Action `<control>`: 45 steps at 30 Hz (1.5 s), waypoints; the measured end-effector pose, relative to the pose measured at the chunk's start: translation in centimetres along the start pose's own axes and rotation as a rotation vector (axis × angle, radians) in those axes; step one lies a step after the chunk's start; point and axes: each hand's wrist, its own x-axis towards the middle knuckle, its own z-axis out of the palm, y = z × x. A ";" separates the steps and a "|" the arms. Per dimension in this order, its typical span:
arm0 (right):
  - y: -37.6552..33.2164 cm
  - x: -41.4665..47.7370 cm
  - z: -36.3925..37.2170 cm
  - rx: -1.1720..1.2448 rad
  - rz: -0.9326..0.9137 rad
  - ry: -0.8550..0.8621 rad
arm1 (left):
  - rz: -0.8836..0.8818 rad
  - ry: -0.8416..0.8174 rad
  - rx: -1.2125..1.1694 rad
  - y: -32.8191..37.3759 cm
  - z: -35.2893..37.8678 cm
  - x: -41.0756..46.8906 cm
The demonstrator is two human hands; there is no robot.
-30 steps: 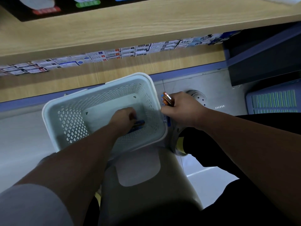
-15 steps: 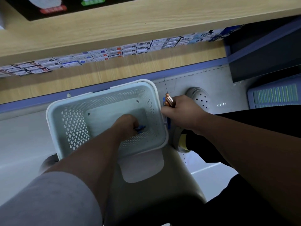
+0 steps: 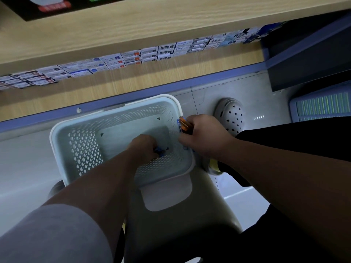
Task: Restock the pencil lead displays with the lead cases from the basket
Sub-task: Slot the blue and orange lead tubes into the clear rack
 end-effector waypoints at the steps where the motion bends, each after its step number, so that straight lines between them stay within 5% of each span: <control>1: 0.0 0.1 0.1 -0.031 -0.012 -0.009 | 0.004 -0.011 0.002 0.0 0.0 0.0; 22: -0.4 -0.1 0.1 0.063 0.047 0.006 | 0.045 -0.015 -0.112 -0.9 0.9 -1.3; 45: -0.5 0.0 0.0 0.041 0.044 0.000 | -0.041 -0.215 -0.188 -1.4 0.6 -2.1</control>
